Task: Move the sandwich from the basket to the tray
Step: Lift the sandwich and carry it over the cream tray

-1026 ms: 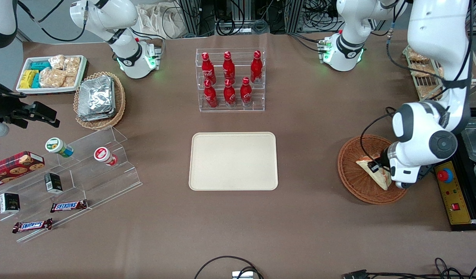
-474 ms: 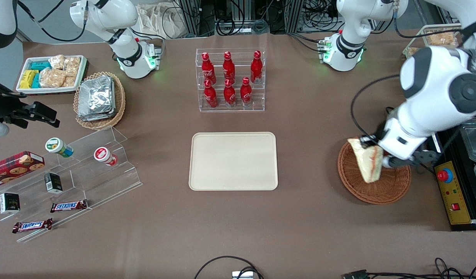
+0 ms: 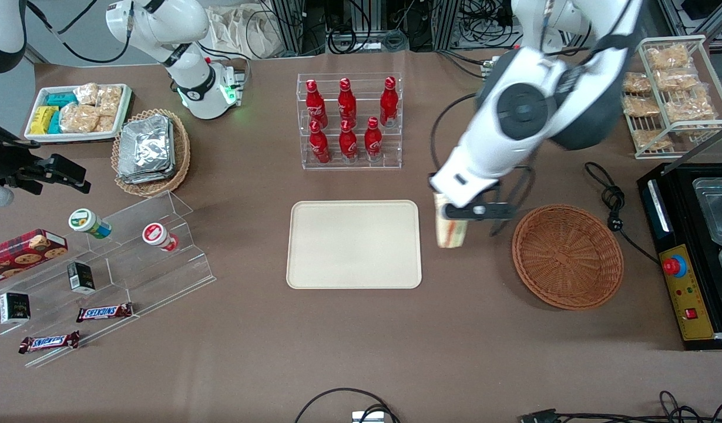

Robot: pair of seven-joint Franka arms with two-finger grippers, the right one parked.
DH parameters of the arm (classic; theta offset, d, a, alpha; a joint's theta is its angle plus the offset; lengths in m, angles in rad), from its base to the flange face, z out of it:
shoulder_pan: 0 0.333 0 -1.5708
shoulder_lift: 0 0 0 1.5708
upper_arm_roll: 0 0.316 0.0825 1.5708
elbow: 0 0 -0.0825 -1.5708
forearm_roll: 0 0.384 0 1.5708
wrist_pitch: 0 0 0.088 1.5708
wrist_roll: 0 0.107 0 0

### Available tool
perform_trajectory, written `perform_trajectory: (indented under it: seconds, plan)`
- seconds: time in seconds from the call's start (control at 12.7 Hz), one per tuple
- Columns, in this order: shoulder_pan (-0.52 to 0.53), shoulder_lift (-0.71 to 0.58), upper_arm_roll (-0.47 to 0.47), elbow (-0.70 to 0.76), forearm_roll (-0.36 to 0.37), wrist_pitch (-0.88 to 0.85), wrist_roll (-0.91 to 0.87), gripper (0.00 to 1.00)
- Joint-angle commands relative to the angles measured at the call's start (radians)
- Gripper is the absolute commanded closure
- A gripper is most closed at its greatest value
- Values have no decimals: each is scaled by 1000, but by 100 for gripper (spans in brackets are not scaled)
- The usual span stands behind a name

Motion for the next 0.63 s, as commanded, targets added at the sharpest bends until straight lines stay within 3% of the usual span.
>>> perform_trajectory:
  seconds: [0.0,0.24,0.55]
  plan:
    - [-27,171,-17,63,18,123,-57,100]
    - [-56,296,-17,61,102,202,-61,100]
    - [-64,376,-16,56,114,269,-60,100]
